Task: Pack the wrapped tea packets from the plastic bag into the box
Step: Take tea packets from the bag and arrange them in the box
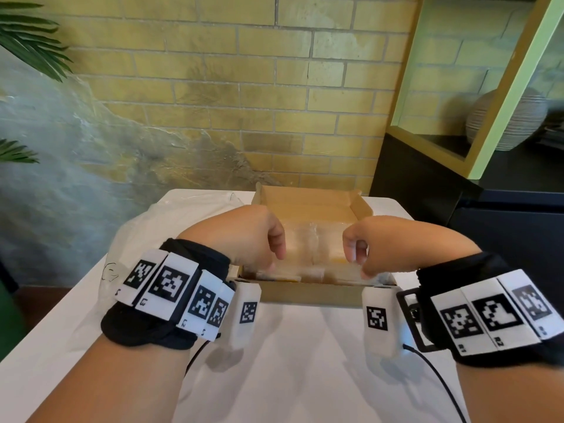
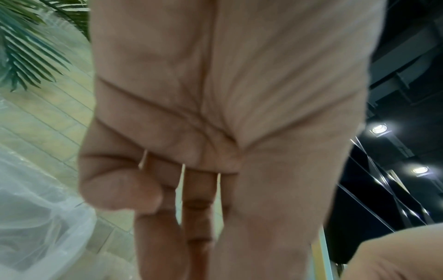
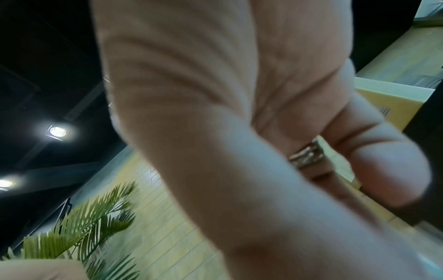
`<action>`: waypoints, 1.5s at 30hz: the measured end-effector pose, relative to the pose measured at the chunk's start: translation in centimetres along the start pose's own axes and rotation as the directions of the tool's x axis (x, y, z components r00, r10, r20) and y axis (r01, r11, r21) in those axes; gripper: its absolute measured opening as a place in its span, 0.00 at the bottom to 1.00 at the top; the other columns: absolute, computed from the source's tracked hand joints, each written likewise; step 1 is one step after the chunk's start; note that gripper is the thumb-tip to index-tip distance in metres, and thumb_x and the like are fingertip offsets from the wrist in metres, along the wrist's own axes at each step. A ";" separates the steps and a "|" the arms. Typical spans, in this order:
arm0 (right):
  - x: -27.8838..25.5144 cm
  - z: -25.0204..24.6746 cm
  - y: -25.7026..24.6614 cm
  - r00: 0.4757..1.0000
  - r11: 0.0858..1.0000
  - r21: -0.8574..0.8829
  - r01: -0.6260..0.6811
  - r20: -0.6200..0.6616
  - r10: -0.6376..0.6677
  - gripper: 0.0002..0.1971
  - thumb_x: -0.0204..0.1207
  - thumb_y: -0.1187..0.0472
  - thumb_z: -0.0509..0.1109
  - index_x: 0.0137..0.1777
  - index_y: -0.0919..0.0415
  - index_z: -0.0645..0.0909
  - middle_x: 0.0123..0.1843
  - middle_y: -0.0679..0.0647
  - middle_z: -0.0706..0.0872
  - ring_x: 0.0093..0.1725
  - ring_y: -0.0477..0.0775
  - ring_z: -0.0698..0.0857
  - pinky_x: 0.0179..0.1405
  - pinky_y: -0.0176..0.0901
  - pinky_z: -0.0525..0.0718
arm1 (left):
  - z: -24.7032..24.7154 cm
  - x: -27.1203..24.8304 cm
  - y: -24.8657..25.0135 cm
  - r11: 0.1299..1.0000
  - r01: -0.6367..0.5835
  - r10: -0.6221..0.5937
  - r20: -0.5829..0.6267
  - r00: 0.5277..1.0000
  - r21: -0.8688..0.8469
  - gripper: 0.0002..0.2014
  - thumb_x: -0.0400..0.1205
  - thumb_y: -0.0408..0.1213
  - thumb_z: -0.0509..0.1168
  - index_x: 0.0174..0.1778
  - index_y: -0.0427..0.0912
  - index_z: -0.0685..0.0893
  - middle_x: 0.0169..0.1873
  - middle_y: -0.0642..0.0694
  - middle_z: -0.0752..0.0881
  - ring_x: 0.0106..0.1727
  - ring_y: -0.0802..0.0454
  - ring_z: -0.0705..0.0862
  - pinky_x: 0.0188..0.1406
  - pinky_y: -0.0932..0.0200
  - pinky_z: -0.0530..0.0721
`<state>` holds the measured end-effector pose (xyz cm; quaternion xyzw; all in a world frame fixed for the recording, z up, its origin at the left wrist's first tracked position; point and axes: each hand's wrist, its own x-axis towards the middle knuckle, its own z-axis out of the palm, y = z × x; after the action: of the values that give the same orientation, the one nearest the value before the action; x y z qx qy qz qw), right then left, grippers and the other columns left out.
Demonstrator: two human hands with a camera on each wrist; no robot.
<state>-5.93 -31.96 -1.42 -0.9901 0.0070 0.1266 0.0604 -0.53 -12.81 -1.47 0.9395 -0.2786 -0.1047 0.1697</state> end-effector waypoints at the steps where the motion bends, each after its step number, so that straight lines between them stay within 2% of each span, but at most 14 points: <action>1: 0.0 0.0 0.1 1.000 1.000 0.000 -0.004 0.006 0.004 0.14 0.69 0.65 0.74 0.38 0.45 0.74 0.43 0.44 0.80 0.44 0.46 0.79 0.43 0.36 0.75 | 0.0 -0.1 0.0 1.000 0.004 -0.004 0.012 1.000 0.005 0.09 0.73 0.29 0.72 0.40 0.50 0.87 0.36 0.56 0.83 0.37 0.61 0.79 0.31 0.69 0.75; 3: 0.0 0.0 0.1 1.000 1.000 0.013 -0.017 -0.021 0.017 0.15 0.68 0.64 0.76 0.44 0.45 0.75 0.48 0.44 0.80 0.44 0.45 0.78 0.41 0.34 0.74 | -0.1 -0.1 0.0 1.000 0.017 -0.017 0.021 1.000 0.004 0.10 0.72 0.29 0.72 0.42 0.50 0.86 0.36 0.56 0.81 0.35 0.60 0.78 0.29 0.69 0.73; 5: 0.0 0.1 0.0 0.996 0.999 0.021 -0.045 -0.071 0.047 0.27 0.65 0.61 0.78 0.62 0.44 0.74 0.62 0.46 0.75 0.53 0.48 0.76 0.51 0.39 0.77 | 0.0 0.0 0.2 0.999 0.040 -0.040 0.015 0.999 0.005 0.15 0.72 0.27 0.72 0.49 0.52 0.83 0.38 0.58 0.77 0.36 0.59 0.75 0.28 0.68 0.71; 8: -0.1 0.3 -0.1 0.997 0.998 0.012 -0.063 -0.044 0.063 0.47 0.64 0.57 0.80 0.80 0.44 0.57 0.79 0.46 0.62 0.71 0.55 0.70 0.68 0.49 0.75 | 0.2 0.3 0.1 0.998 0.044 -0.046 0.034 0.998 0.045 0.33 0.72 0.26 0.72 0.70 0.56 0.73 0.62 0.54 0.76 0.56 0.52 0.77 0.42 0.65 0.76; 11: -0.1 0.3 -0.1 0.997 0.997 -0.012 -0.078 0.020 0.078 0.48 0.66 0.57 0.78 0.82 0.47 0.53 0.80 0.48 0.62 0.75 0.56 0.69 0.71 0.50 0.72 | 0.5 0.5 -0.1 0.994 0.055 -0.064 0.093 0.994 0.094 0.39 0.74 0.30 0.72 0.78 0.56 0.65 0.77 0.53 0.68 0.73 0.48 0.72 0.66 0.56 0.75; 16: 0.1 0.2 0.4 0.996 0.996 0.032 -0.085 0.011 0.085 0.41 0.66 0.59 0.78 0.78 0.48 0.63 0.61 0.45 0.78 0.58 0.49 0.77 0.60 0.42 0.76 | 0.5 0.7 -0.4 0.997 0.032 -0.035 0.042 0.999 0.066 0.20 0.74 0.31 0.71 0.58 0.56 0.81 0.64 0.53 0.79 0.61 0.51 0.78 0.56 0.59 0.78; 18: 0.1 0.1 0.5 0.996 0.996 0.032 -0.089 0.006 0.088 0.40 0.66 0.58 0.78 0.77 0.48 0.64 0.65 0.46 0.76 0.59 0.49 0.76 0.59 0.42 0.76 | 0.4 0.7 -0.7 0.999 0.016 -0.017 0.030 0.999 0.037 0.18 0.72 0.31 0.72 0.52 0.57 0.80 0.59 0.54 0.80 0.57 0.54 0.78 0.54 0.60 0.77; 22: 0.1 0.3 0.3 0.996 0.996 0.013 -0.083 -0.013 0.083 0.47 0.67 0.53 0.77 0.82 0.48 0.53 0.82 0.49 0.58 0.76 0.56 0.66 0.73 0.52 0.71 | 0.6 0.8 -0.4 0.997 0.033 -0.036 0.040 0.999 0.070 0.30 0.73 0.31 0.72 0.68 0.58 0.74 0.69 0.52 0.71 0.57 0.51 0.76 0.41 0.63 0.78; 25: 0.1 0.7 0.3 0.995 0.995 0.032 -0.096 0.045 0.095 0.49 0.68 0.51 0.77 0.82 0.48 0.48 0.84 0.50 0.53 0.80 0.57 0.60 0.77 0.56 0.65 | 0.8 0.7 -0.3 0.994 0.035 -0.042 0.064 0.997 0.101 0.35 0.77 0.30 0.69 0.77 0.58 0.65 0.76 0.51 0.68 0.67 0.48 0.76 0.53 0.62 0.76; 30: 0.2 0.5 0.7 0.995 0.993 0.066 -0.099 0.009 0.098 0.41 0.70 0.57 0.75 0.80 0.47 0.58 0.75 0.50 0.72 0.69 0.53 0.74 0.67 0.46 0.74 | 0.8 0.7 -0.5 0.992 0.084 -0.089 0.047 0.995 0.090 0.33 0.78 0.32 0.69 0.77 0.56 0.66 0.75 0.49 0.71 0.70 0.47 0.74 0.60 0.59 0.73; 35: 0.3 0.2 1.0 0.989 0.996 0.037 -0.085 -0.120 0.088 0.33 0.71 0.63 0.74 0.75 0.47 0.67 0.68 0.50 0.78 0.65 0.52 0.77 0.63 0.43 0.75 | 0.7 1.0 -0.6 0.991 0.086 -0.083 -0.035 0.996 0.098 0.30 0.78 0.29 0.67 0.74 0.56 0.70 0.75 0.48 0.71 0.70 0.47 0.74 0.64 0.57 0.74; 38: -0.1 -0.2 1.0 0.986 0.997 0.055 -0.046 -0.160 0.054 0.24 0.73 0.61 0.73 0.68 0.47 0.74 0.58 0.47 0.81 0.52 0.47 0.80 0.51 0.37 0.76 | 0.5 1.0 -0.7 0.993 0.068 -0.056 -0.125 0.991 0.099 0.30 0.77 0.26 0.66 0.73 0.54 0.71 0.73 0.48 0.71 0.70 0.48 0.73 0.59 0.62 0.71; 41: -0.7 -0.7 0.9 0.993 0.995 0.098 0.024 -0.119 -0.012 0.08 0.74 0.60 0.72 0.49 0.47 0.80 0.42 0.43 0.81 0.40 0.42 0.78 0.37 0.32 0.71 | 0.2 0.9 -0.8 0.996 0.062 -0.053 -0.126 0.991 0.070 0.30 0.74 0.30 0.70 0.72 0.54 0.73 0.71 0.49 0.72 0.67 0.49 0.75 0.54 0.63 0.70; 45: -1.0 -0.8 0.0 0.996 0.993 0.121 0.003 0.084 -0.013 0.12 0.74 0.63 0.69 0.39 0.41 0.81 0.42 0.45 0.88 0.43 0.41 0.85 0.46 0.35 0.79 | 0.4 0.8 -0.7 0.997 0.053 -0.049 -0.082 0.995 0.052 0.27 0.73 0.34 0.74 0.66 0.56 0.77 0.71 0.51 0.74 0.66 0.50 0.76 0.54 0.62 0.72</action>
<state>-6.72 -32.05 -0.43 -0.9784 0.0082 0.1676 0.1208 0.35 -12.81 -2.20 0.9540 -0.2503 -0.0634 0.1523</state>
